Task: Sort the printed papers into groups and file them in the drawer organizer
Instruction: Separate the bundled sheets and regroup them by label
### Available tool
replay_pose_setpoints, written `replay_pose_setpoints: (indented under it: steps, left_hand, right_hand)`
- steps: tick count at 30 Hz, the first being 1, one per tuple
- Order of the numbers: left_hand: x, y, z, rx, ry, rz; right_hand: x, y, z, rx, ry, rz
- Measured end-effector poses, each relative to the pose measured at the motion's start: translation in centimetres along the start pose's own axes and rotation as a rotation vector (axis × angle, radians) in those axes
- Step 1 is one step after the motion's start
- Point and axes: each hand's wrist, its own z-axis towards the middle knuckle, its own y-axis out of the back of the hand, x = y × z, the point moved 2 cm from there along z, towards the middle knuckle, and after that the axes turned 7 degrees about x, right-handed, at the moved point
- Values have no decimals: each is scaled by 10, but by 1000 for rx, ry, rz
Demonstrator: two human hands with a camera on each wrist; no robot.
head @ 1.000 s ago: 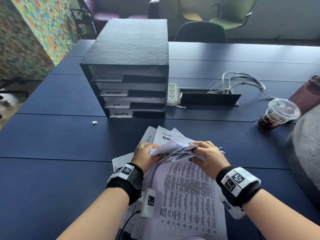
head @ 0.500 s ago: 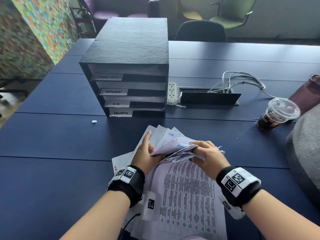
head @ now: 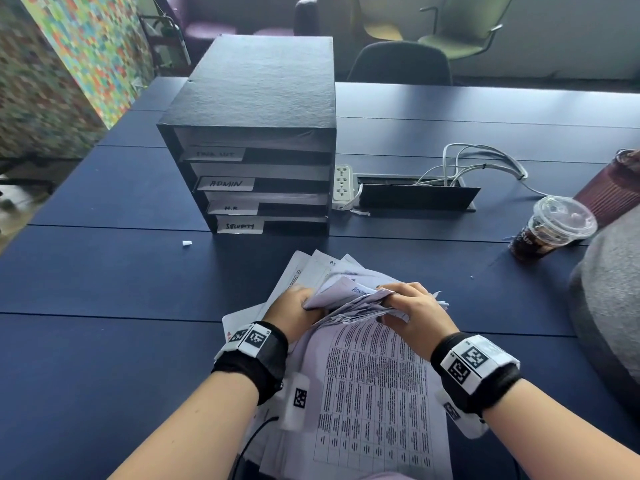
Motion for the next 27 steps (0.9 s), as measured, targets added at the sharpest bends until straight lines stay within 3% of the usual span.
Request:
replay_pose_setpoints:
  steps: [3, 6, 10, 14, 17, 22, 27]
  left_hand:
    - [3, 7, 1, -77, 103, 63]
    - [13, 6, 8, -55, 116, 50]
    - [18, 4, 11, -101, 66, -28]
    - [16, 5, 5, -133, -54, 66]
    - [5, 5, -4, -83, -87, 23]
    - [5, 2, -3, -54, -211, 139]
    - [1, -1, -9, -8, -203, 107]
  right_hand:
    - [1, -1, 0, -4, 17, -4]
    - [1, -1, 0, 0, 20, -11]
    - [2, -1, 1, 11, 15, -22]
    - [1, -2, 2, 20, -9, -30]
    - [2, -1, 2, 40, -36, -27]
    - [1, -1, 0, 16, -20, -9]
    - [3, -1, -1, 14, -16, -12]
